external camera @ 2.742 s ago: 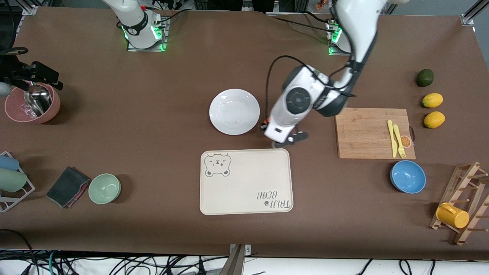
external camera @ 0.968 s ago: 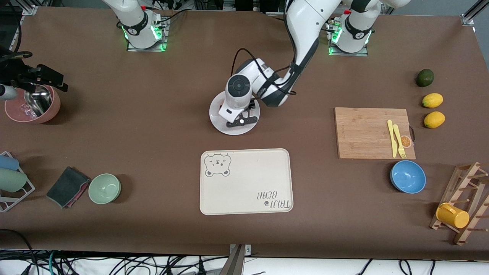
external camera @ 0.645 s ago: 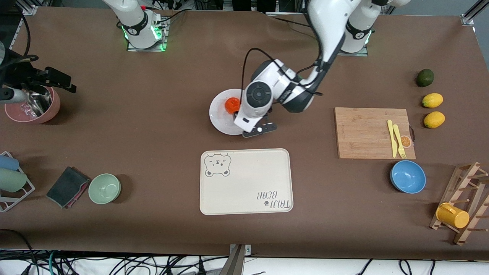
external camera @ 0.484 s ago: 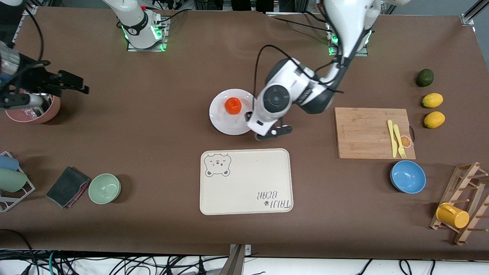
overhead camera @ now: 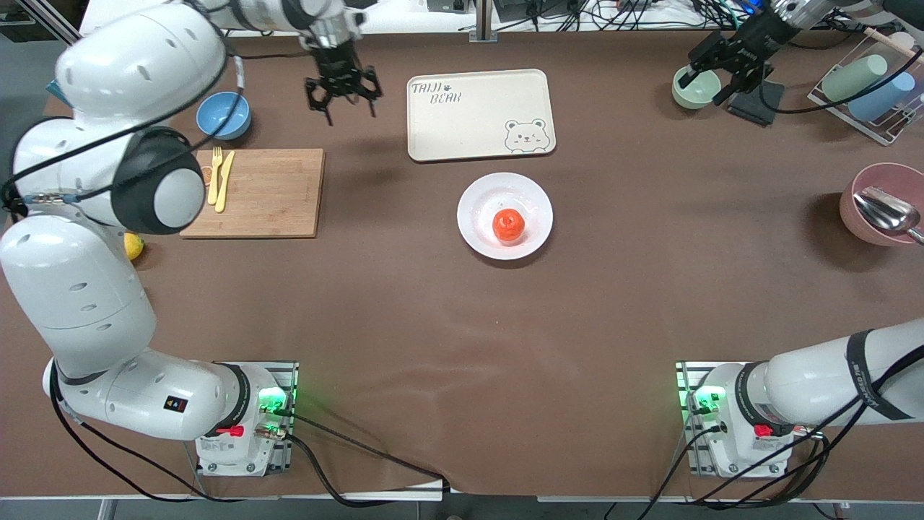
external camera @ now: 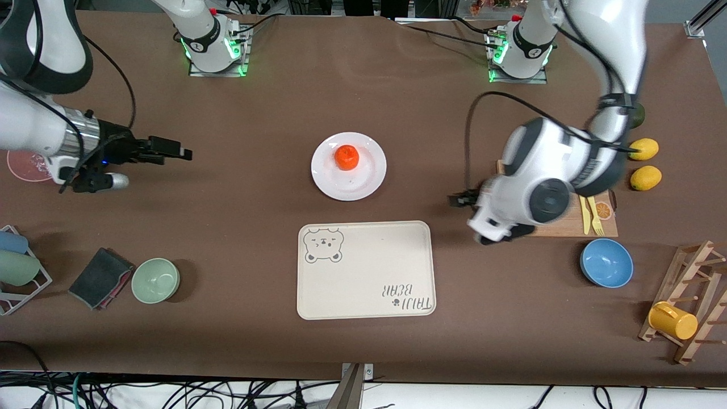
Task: Place orange and plate with both arms
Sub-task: 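Release the orange and raise the left gripper while the right gripper reaches out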
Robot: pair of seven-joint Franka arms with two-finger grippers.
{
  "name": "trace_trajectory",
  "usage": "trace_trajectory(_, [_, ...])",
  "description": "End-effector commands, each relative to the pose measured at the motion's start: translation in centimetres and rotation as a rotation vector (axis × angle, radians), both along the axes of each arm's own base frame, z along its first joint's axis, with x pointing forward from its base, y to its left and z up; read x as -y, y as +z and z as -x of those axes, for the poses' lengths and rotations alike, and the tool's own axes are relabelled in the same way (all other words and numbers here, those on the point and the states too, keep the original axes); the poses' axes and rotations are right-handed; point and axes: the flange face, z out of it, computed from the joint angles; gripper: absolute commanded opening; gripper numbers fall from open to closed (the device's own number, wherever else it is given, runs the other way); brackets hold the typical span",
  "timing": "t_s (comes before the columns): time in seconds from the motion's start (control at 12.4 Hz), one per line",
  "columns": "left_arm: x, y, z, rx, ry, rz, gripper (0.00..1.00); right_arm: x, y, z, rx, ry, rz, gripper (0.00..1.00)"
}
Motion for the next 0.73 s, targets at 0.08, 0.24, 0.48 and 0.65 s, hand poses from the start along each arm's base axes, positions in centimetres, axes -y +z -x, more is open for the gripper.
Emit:
trace_trajectory(0.08, [-10.5, 1.3, -1.0, 0.007, -0.085, -0.010, 1.00, -0.9, -6.0, 1.1, -0.052, -0.010, -0.173, 1.00])
trace_trajectory(0.24, [-15.4, 2.4, -1.5, 0.033, -0.055, -0.055, 1.00, -2.2, -10.2, 2.4, -0.037, 0.005, -0.277, 1.00])
trace_trajectory(0.48, [-17.6, 4.7, -1.4, 0.067, -0.060, -0.125, 1.00, -5.3, -15.6, 4.4, 0.009, 0.022, -0.326, 1.00])
trace_trajectory(0.65, [-17.8, 6.3, -1.1, 0.085, -0.088, -0.113, 1.00, -7.7, -19.8, 4.7, 0.029, 0.009, -0.427, 1.00])
